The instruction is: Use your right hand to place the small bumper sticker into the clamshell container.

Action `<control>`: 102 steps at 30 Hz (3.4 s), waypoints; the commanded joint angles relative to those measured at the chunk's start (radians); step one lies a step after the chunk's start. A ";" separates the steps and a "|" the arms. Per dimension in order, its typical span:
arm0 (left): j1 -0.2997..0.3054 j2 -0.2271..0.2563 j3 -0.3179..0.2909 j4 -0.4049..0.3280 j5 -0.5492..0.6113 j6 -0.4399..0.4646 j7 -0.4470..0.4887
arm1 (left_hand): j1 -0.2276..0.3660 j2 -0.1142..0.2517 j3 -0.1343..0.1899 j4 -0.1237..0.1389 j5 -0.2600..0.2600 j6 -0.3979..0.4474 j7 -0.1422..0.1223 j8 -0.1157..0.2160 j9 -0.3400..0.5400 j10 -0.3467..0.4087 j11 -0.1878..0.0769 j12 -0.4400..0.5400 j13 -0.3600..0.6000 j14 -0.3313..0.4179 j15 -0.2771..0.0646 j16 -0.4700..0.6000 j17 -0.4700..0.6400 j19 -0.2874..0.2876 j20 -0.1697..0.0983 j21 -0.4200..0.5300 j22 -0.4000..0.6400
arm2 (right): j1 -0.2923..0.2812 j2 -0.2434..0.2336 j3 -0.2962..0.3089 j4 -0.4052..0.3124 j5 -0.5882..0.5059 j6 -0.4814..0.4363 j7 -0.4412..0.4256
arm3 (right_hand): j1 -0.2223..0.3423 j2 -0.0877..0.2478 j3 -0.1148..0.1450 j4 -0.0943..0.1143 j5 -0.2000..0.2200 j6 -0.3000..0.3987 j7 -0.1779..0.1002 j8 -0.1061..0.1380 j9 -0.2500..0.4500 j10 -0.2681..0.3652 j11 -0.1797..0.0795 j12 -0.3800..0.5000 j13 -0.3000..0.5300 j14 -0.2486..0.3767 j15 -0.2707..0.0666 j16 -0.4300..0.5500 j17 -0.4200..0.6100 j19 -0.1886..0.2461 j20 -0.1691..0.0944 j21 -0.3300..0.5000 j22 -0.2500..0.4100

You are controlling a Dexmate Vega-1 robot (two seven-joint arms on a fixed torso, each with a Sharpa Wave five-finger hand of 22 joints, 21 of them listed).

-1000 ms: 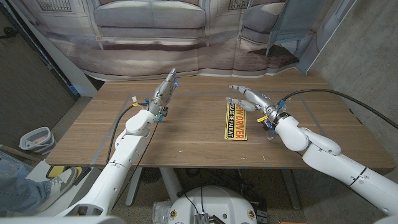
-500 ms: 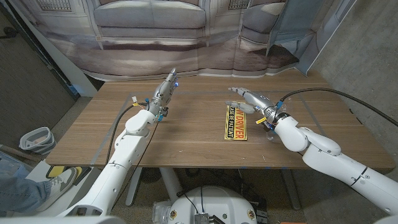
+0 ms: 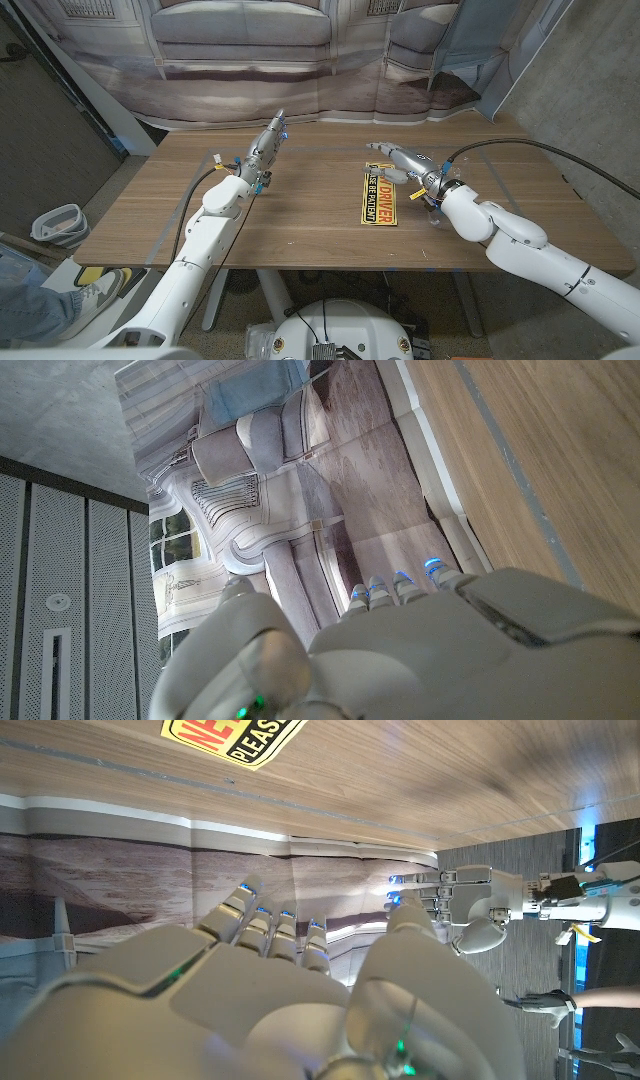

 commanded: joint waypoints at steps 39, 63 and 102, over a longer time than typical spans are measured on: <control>0.004 0.001 -0.005 0.007 -0.005 -0.009 -0.007 | 0.010 0.007 -0.012 0.001 -0.006 0.007 -0.002 0.003 0.005 -0.003 -0.002 0.001 0.002 -0.001 0.010 0.005 0.003 -0.033 -0.036 -0.003 0.006 | 0.072 -0.023 -0.092 -0.068 -0.113 -0.213 0.189 | 0.081 -0.046 0.010 -0.010 0.008 -0.202 0.033 -0.014 0.006 -0.123 0.023 -0.004 0.005 -0.026 0.025 0.004 0.005 0.000 0.075 -0.002 0.004; 0.014 0.002 -0.008 -0.013 -0.001 0.003 0.003 | 0.012 0.009 -0.017 0.001 -0.007 0.007 -0.002 0.003 0.006 -0.003 0.000 0.001 0.003 0.000 0.009 0.006 0.003 -0.033 -0.034 -0.002 0.006 | 0.124 -0.010 -0.149 -0.063 -0.184 -0.296 0.284 | 0.104 -0.055 0.014 -0.010 0.015 -0.234 0.043 -0.010 0.005 -0.177 0.043 -0.009 0.004 -0.030 0.037 0.004 0.005 -0.003 0.088 -0.003 0.004; 0.031 -0.002 -0.011 -0.030 0.002 -0.002 0.012 | 0.015 0.012 -0.023 0.001 -0.007 0.008 -0.001 0.003 0.006 -0.002 -0.002 0.001 0.003 -0.002 0.010 0.005 0.003 -0.036 -0.030 -0.003 0.006 | 0.199 0.012 -0.226 -0.062 -0.323 -0.384 0.478 | 0.129 -0.076 0.013 -0.006 0.027 -0.268 0.057 -0.003 0.005 -0.186 0.047 0.007 0.000 -0.015 0.055 0.012 0.003 -0.002 0.112 0.000 0.005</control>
